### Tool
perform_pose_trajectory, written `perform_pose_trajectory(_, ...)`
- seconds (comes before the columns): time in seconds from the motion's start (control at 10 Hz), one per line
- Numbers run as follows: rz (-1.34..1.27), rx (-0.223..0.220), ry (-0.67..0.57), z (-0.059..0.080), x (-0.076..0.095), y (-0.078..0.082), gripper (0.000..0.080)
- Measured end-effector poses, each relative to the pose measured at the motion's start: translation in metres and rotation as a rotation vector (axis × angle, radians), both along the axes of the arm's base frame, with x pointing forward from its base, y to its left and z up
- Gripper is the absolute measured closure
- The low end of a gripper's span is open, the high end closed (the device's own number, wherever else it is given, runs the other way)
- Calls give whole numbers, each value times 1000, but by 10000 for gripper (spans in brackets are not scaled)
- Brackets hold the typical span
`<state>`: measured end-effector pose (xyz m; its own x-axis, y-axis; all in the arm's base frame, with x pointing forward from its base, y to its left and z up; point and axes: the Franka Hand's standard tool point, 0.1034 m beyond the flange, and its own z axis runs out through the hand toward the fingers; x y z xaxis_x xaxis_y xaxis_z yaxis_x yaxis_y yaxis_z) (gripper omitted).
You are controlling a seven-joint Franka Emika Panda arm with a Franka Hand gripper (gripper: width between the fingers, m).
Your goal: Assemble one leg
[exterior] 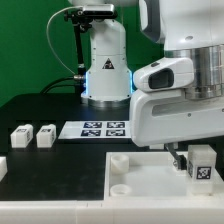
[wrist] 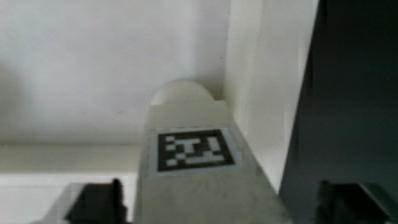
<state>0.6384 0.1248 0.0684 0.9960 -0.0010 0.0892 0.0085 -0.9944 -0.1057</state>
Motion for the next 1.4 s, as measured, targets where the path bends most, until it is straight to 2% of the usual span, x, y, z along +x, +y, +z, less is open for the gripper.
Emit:
perform_pose_trajectory(0.1,-108,5,13,-1,0,-5,498)
perform_pose_trajectory(0.2,-186,15,21,-1,1,-7,498)
perform_pose_trajectory(0.4,-504,80,64,1,3,-13,500)
perform_pose_trajectory(0.6,-854,135,132,-1,1,-11,501)
perform_pose_trajectory(0.7,-994,145,154,-2,0,-10,501)
perform_pose_trajectory(0.9,-1217,199,200,-4,0,-10,501)
perform_pose_trajectory(1.1,-1312,209,219,-4,-1,-9,501)
perform_pose_trajectory(1.2,-1277,207,213,-4,-1,-9,391)
perform_pose_trajectory(1.3,-1226,203,205,-4,-1,-9,234)
perform_pose_trajectory(1.4,-1069,179,186,-5,-2,-7,169)
